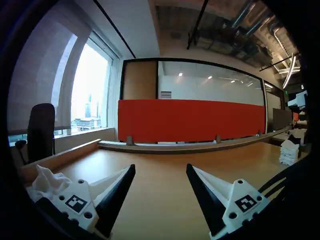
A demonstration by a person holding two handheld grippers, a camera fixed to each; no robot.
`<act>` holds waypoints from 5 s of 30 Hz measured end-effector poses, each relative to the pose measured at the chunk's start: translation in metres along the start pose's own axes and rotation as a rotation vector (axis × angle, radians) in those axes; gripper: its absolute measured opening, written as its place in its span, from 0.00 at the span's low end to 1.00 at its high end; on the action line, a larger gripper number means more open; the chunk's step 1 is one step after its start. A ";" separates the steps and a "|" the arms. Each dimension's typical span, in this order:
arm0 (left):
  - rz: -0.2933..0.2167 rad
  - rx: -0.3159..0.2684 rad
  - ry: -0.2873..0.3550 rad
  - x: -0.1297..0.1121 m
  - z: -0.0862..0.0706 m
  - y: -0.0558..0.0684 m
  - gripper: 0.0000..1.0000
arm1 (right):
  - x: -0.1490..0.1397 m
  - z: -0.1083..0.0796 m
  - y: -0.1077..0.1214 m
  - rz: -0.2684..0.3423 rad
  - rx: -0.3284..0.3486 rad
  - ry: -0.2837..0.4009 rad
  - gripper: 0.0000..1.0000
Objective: Fold towel
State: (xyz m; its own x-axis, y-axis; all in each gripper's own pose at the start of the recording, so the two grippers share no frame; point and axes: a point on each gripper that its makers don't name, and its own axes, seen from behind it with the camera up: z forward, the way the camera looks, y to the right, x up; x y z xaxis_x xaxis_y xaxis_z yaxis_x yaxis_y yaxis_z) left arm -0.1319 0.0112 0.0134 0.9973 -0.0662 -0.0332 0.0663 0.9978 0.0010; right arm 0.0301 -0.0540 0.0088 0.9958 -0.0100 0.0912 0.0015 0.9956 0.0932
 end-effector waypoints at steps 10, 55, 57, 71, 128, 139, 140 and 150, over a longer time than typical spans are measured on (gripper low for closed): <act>0.001 0.016 0.013 -0.016 -0.001 -0.004 0.94 | -0.003 -0.003 0.005 -0.013 -0.011 0.006 0.93; 0.016 0.031 -0.009 -0.034 -0.002 -0.008 0.98 | 0.012 -0.005 0.030 -0.036 -0.062 0.070 0.94; 0.016 0.031 -0.009 -0.034 -0.003 -0.008 0.98 | 0.007 -0.003 0.034 -0.038 -0.070 0.067 0.94; 0.015 0.031 -0.010 -0.033 -0.004 -0.007 0.98 | -0.054 0.003 0.056 -0.015 -0.081 0.065 0.94; 0.016 0.031 -0.010 -0.032 -0.004 -0.006 0.98 | -0.160 0.012 0.053 0.004 -0.083 0.093 0.94; 0.016 0.031 -0.010 -0.031 -0.003 -0.005 0.98 | -0.161 0.010 0.052 0.007 -0.079 0.096 0.94; 0.016 0.031 -0.010 -0.031 -0.003 -0.005 0.98 | -0.161 0.010 0.052 0.006 -0.078 0.096 0.94; 0.016 0.031 -0.010 -0.031 -0.003 -0.006 0.98 | -0.162 0.010 0.052 0.007 -0.078 0.096 0.94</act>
State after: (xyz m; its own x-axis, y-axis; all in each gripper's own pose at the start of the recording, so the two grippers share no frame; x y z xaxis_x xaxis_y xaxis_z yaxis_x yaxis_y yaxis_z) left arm -0.1636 0.0075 0.0112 0.9985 -0.0506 -0.0226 0.0514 0.9982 0.0324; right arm -0.1319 -0.0012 0.0090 1.0000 0.0020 -0.0041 -0.0020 0.9999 0.0154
